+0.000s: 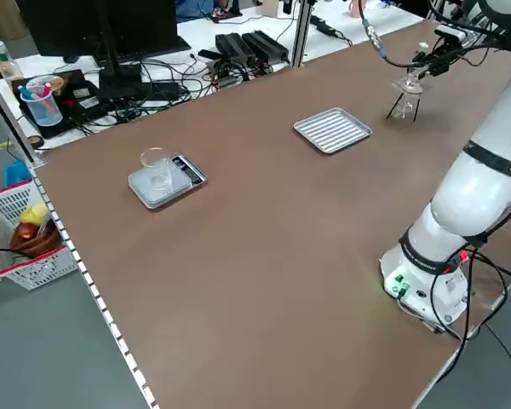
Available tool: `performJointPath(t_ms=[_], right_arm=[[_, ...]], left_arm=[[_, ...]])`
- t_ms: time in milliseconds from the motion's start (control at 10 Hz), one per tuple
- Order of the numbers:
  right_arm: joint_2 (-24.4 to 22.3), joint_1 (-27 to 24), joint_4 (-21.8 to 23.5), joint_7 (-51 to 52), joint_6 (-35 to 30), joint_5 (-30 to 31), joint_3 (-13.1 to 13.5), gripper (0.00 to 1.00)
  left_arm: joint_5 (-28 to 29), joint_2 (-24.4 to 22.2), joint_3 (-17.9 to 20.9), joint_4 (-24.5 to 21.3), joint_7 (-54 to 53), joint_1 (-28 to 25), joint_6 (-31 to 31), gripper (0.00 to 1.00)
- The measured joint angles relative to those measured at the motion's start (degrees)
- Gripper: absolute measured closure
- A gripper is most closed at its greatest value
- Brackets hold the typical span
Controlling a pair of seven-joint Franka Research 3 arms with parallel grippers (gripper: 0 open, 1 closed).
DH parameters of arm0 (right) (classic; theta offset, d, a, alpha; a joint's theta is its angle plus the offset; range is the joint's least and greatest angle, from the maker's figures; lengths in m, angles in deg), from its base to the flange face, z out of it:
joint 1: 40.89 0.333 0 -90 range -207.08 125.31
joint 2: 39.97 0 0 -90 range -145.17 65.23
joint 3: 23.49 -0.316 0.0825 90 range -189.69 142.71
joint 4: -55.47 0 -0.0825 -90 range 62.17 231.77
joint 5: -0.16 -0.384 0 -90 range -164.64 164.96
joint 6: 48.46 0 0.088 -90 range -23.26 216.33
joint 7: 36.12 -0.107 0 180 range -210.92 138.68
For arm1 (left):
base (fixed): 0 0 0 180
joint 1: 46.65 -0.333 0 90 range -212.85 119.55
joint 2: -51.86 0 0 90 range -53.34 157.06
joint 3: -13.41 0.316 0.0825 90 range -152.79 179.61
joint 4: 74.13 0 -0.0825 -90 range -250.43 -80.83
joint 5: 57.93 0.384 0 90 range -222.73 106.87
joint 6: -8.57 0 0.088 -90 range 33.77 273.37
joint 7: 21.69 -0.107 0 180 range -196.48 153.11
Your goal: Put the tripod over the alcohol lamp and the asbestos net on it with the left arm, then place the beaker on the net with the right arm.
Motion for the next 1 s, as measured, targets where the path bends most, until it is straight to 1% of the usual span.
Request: performJointPath(t_ms=[200, 300, 600, 800, 900, 1000], right_arm=[[0.0, 0.0, 0.0, 0.0, 0.6, 0.0, 0.0, 0.4], [0.0, 0.0, 0.0, 0.0, 0.6, -0.1, 0.0, 0.34], [0.0, 0.0, -0.1, 0.0, 0.6, -0.1, 0.0, 0.3], [0.0, 0.0, -0.1, 0.0, 0.6, -0.1, 0.0, 0.15], [0.0, 0.0, -0.1, 0.0, 0.6, -0.2, 0.0, 0.11], [0.0, 0.0, -0.1, 0.0, 0.6, -0.2, 0.1, 0.01]], left_arm=[[0.0, 0.0, 0.0, 0.0, 0.0, 0.0, 0.0, 0.01], [0.0, 0.0, 0.0, 0.0, 0.0, 0.0, 0.0, 0.01], [0.0, 0.0, 0.0, 0.0, 0.0, 0.0, 0.0, 0.01], [0.0, 0.0, 0.0, 0.0, 0.0, 0.0, 0.0, 0.01], [0.0, 0.0, 0.0, 0.0, 0.0, 0.0, 0.0, 0.01], [0.0, 0.0, 0.0, 0.0, 0.0, 0.0, 0.0, 0.01]])
